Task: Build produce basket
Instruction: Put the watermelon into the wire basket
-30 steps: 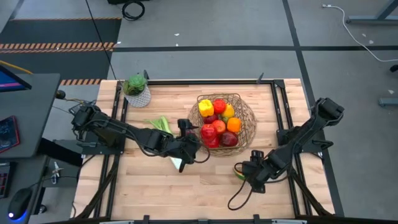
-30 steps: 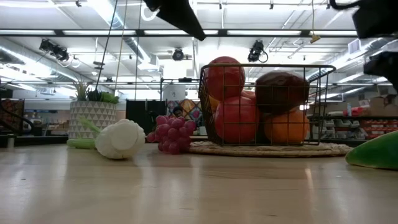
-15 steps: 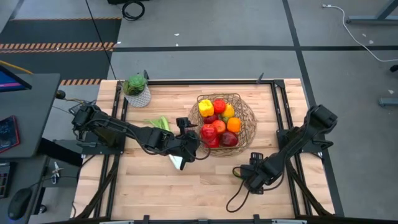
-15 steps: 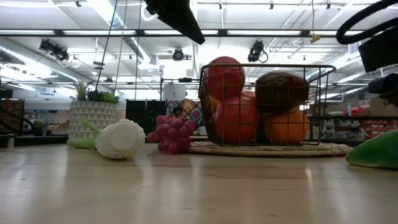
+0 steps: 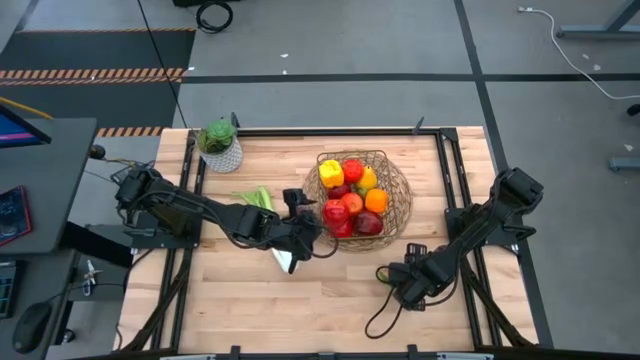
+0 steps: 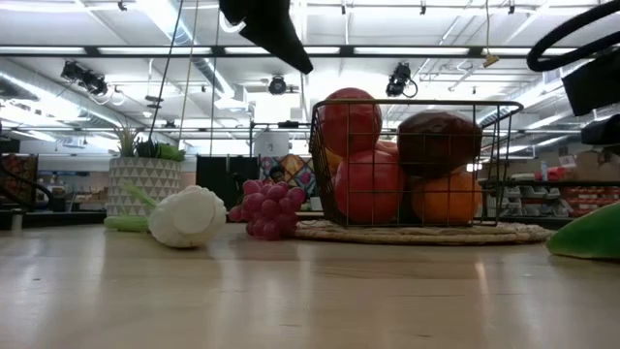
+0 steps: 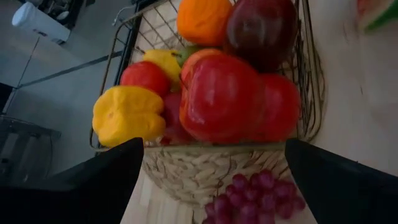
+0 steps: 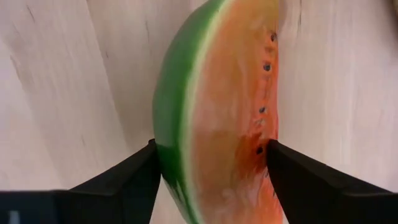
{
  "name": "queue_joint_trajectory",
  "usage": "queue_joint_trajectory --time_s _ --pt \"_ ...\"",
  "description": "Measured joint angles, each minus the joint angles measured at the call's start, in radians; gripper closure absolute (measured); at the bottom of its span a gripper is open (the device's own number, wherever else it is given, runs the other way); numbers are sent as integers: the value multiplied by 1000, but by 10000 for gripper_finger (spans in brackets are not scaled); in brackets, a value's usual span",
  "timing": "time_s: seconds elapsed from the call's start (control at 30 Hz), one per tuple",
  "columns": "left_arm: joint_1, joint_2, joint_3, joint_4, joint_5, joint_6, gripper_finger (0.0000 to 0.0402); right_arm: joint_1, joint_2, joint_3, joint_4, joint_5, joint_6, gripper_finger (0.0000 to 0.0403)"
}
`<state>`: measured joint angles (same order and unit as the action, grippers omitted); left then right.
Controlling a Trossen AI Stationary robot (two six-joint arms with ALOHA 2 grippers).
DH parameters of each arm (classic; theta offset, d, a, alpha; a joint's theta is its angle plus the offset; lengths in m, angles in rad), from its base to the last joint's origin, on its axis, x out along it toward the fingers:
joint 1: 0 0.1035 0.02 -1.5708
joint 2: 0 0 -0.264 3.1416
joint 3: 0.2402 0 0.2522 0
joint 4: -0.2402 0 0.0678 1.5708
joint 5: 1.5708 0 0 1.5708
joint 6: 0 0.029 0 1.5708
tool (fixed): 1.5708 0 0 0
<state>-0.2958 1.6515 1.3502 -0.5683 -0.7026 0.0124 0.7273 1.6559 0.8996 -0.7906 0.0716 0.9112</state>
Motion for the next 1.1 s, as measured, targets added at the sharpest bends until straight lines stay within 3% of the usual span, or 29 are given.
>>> queue_joint_trajectory --time_s 0.17,0.37,0.5,0.7,1.1 --pt "-5 -21 0 -51 -1 -2 2 0 -47 11 -50 -46 23 130" --pt "-5 -40 1 -84 -3 -6 2 0 -116 115 -50 -49 -42 134" --pt "-2 -43 2 -84 -3 -9 2 -6 -172 204 -57 34 -122 138" --pt "-3 -43 2 -104 -3 -34 2 -9 -233 246 -68 158 -107 140" --pt "-6 -42 2 -118 -3 -61 2 -2 -55 203 -78 113 -65 101"
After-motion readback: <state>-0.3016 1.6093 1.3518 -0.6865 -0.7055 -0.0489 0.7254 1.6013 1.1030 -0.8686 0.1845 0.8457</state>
